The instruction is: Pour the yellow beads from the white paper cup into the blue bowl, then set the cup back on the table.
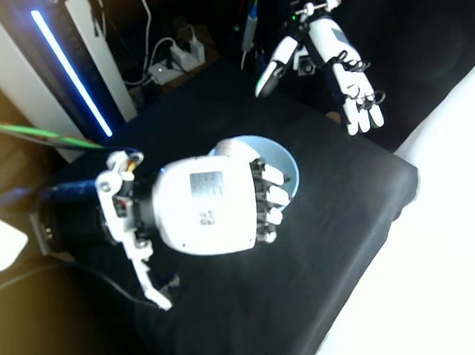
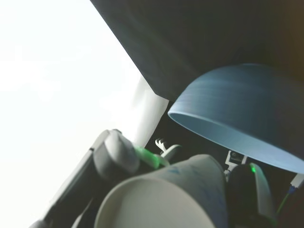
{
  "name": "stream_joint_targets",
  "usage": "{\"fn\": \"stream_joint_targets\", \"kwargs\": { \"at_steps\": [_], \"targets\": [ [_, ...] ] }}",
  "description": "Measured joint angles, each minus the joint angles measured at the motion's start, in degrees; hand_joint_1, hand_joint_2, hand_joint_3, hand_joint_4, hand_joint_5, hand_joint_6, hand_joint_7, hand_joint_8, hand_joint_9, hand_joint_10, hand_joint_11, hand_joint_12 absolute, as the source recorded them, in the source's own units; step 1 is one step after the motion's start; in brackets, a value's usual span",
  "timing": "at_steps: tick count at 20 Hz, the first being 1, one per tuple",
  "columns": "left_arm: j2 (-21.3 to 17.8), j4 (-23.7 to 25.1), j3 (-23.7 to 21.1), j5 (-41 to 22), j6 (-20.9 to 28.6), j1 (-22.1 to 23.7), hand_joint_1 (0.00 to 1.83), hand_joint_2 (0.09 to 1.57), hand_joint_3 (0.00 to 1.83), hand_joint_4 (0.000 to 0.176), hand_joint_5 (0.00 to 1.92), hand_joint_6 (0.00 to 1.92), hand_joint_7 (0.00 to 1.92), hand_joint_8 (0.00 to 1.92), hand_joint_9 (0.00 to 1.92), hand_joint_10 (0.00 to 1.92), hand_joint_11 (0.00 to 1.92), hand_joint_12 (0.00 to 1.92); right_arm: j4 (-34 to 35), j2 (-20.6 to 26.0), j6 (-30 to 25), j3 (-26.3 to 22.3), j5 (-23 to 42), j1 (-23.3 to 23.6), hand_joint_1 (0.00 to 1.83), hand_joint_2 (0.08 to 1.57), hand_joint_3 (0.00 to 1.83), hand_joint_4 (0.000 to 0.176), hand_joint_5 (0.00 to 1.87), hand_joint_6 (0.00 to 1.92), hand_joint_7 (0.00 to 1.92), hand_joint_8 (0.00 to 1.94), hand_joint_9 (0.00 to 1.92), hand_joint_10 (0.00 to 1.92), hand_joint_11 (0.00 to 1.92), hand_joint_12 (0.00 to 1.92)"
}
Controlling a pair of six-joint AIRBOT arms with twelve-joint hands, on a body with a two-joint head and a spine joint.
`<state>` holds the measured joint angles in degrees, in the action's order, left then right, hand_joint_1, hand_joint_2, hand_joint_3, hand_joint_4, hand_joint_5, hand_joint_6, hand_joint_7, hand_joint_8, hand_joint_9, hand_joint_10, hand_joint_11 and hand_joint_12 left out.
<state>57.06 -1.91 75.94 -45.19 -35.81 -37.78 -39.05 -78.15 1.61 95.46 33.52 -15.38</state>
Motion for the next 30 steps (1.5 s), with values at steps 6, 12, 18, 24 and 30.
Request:
{"fn": "stream_joint_targets", "kwargs": {
  "at_steps": [6, 12, 18, 24, 30],
  "targets": [
    [0.0, -0.2, 0.0, 0.0, 0.0, 0.0, 0.52, 0.74, 0.0, 0.108, 0.05, 0.01, 0.26, 0.0, 0.19, 0.0, 0.0, 0.0, 8.1, 3.5, 0.0, -0.4, 2.8, 0.0, 1.1, 1.1, 0.0, 0.0, 1.02, 0.91, 0.75, 0.05, 0.45, 0.66, 0.0, 1.77],
    [0.0, -0.6, 0.0, 0.0, 0.0, -0.2, 0.51, 0.73, 0.0, 0.105, 0.05, 0.0, 0.3, 0.01, 0.23, 0.01, 0.04, 0.02, 16.2, 5.7, 0.0, -1.7, 8.1, -2.4, 1.21, 1.13, 0.0, 0.0, 1.06, 0.67, 0.86, 1.19, 0.6, 1.54, 0.47, 1.92],
    [0.0, -0.9, 0.0, 0.0, 0.0, -0.4, 0.54, 0.77, 0.01, 0.105, 0.06, 0.01, 0.28, 0.01, 0.18, 0.01, 0.01, 0.0, 28.4, 7.7, 0.1, -1.7, 13.8, -9.1, 1.05, 1.14, 0.0, 0.05, 0.94, 1.03, 0.91, 0.09, 0.56, 0.57, 0.05, 1.58],
    [-0.1, -1.6, -0.3, -0.4, 0.0, -1.3, 0.51, 0.76, 0.0, 0.077, 0.06, 0.0, 0.29, 0.0, 0.21, 0.01, 0.03, 0.02, 35.8, 7.8, 0.2, -1.6, 17.0, -15.1, 0.97, 1.15, 0.0, 0.176, 0.9, 1.1, 0.96, 0.0, 0.61, 0.0, 0.0, 0.83],
    [-0.2, -1.7, -0.7, -1.0, 0.1, -1.8, 0.51, 0.78, 0.01, 0.073, 0.05, 0.0, 0.25, 0.0, 0.2, 0.0, 0.03, 0.02, 39.5, 7.6, 0.3, -1.0, 18.1, -18.4, 0.36, 1.02, 0.0, 0.0, 0.94, 0.0, 0.66, 0.0, 0.42, 0.0, 0.0, 0.84]
  ]
}}
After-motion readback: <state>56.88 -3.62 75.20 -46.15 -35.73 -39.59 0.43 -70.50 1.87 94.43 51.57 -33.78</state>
